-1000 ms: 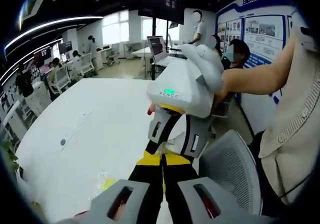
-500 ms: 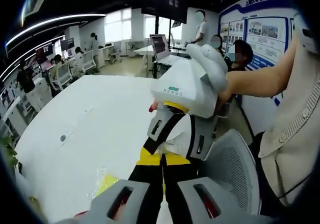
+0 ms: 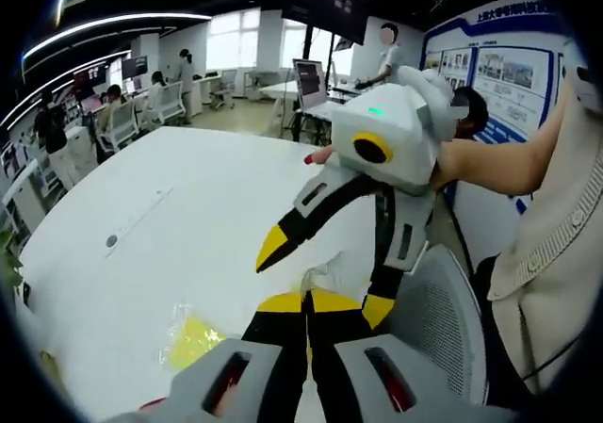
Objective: Compare the silicone blocks by pressing each to a similar depth, holding the contact briefly, and releasing to observe deformation and rebound differences across the visible hardness samples.
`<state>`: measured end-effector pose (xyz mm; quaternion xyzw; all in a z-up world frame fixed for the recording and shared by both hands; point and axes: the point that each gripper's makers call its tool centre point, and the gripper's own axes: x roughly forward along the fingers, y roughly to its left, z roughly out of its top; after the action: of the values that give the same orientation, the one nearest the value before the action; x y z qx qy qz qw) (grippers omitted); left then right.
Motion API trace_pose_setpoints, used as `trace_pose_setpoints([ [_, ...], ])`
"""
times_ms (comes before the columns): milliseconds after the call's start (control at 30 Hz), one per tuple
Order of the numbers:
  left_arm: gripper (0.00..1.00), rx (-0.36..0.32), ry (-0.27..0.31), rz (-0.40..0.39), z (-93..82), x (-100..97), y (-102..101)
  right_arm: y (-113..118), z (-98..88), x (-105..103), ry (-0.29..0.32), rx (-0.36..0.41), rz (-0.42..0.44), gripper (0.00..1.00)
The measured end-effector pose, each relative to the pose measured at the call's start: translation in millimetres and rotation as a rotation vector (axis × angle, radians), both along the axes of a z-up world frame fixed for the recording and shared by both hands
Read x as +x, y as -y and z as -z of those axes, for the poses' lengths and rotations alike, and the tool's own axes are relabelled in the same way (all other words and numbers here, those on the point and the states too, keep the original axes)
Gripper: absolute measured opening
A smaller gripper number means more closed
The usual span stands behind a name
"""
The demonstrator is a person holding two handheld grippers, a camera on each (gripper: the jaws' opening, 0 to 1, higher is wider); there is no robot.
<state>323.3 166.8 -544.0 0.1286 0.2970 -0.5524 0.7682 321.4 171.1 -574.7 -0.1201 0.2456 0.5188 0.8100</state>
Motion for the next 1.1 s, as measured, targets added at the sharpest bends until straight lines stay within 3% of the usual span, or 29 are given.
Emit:
trace_pose_setpoints([
  [200, 0.0, -0.015, -0.032, -0.021, 9.6, 5.6, 3.1, 31.0, -18.2, -9.2, 0.028, 0.064, 0.111, 0.69],
  [367, 0.0, -0.058, -0.073, -0.056, 17.8, 13.6, 12.1, 63.2, -26.9, -21.4, 0.041, 0.088, 0.201, 0.69],
  [567, 0.0, -0.113, -0.083, -0.115, 30.0, 31.5, 30.1, 89.2, -33.9, -46.1, 0.034, 0.094, 0.263, 0.66],
  [600, 0.0, -0.132, -0.109, -0.116, 31.8, 32.2, 34.4, 93.6, -35.8, -50.1, 0.033, 0.102, 0.282, 0.65],
  [800, 0.0, -0.212, -0.172, -0.182, 45.8, 55.8, 52.1, 112.7, -29.3, -60.6, 0.017, 0.092, 0.343, 0.64],
  [1100, 0.0, -0.271, -0.223, -0.268, 60.6, 88.3, 66.4, 137.5, -29.2, -55.6, 0.016, 0.084, 0.425, 0.62],
])
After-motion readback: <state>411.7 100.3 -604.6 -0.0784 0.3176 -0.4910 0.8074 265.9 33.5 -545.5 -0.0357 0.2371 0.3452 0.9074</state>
